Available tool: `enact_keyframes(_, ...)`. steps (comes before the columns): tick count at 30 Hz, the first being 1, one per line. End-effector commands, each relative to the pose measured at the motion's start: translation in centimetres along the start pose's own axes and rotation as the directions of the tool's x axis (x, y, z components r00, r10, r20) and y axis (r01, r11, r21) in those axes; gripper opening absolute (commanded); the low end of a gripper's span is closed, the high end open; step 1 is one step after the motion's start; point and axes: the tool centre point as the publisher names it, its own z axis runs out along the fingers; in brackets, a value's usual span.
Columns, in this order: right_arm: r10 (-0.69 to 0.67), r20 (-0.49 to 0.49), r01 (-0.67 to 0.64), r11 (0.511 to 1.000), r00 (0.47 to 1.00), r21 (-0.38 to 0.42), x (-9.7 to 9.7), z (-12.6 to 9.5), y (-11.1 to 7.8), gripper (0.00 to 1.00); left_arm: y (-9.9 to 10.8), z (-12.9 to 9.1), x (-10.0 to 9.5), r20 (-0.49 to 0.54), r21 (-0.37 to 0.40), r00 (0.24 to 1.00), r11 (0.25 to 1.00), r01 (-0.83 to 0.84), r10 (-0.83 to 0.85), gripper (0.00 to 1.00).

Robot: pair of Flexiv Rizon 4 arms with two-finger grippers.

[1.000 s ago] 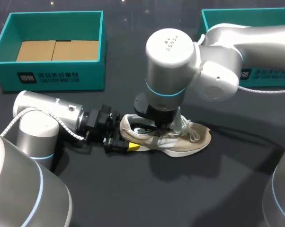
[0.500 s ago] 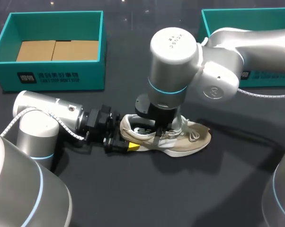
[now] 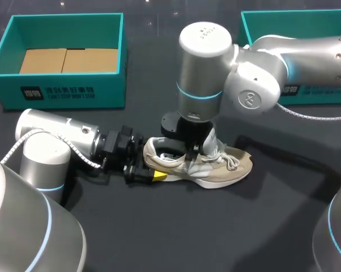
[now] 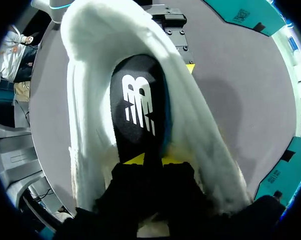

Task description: Take the shoe out of the shoebox, open the shoe tongue, remove and reinsert the insole, then place the shoe into the shoebox

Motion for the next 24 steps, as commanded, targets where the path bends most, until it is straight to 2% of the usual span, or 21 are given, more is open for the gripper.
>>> enact_keyframes(1, -0.001, -0.005, 0.001, 1.0, 1.0, -0.02, 1.2, 3.3, -0.9, 0.0, 0.1, 0.1, 0.1, 0.002, -0.001, 1.0, 1.0, 0.0, 0.0, 0.0)
enact_keyframes(4, -0.014, -0.011, 0.014, 0.999, 1.0, -0.05, 1.5, 2.9, -1.4, 0.0, 0.1, 0.1, 0.1, 0.002, -0.001, 1.0, 1.0, 0.0, 0.0, 0.0)
enact_keyframes(11, -0.074, 0.024, 0.078, 0.976, 0.997, -0.205, 1.7, 0.2, -2.6, 0.0, 0.1, 0.1, 0.1, 0.002, -0.001, 1.0, 1.0, 0.0, 0.0, 0.0)
enact_keyframes(17, -0.112, 0.077, 0.129, 0.953, 0.991, -0.275, 1.4, -2.1, -2.8, 0.0, 0.1, 0.1, 0.1, 0.002, -0.001, 1.0, 1.0, 0.0, 0.0, 0.0)
enact_keyframes(24, -0.139, 0.108, 0.169, 0.917, 0.984, -0.361, 1.0, -3.3, -2.9, 0.0, 0.1, 0.1, 0.1, 0.002, -0.001, 1.0, 1.0, 0.0, 0.0, 0.0)
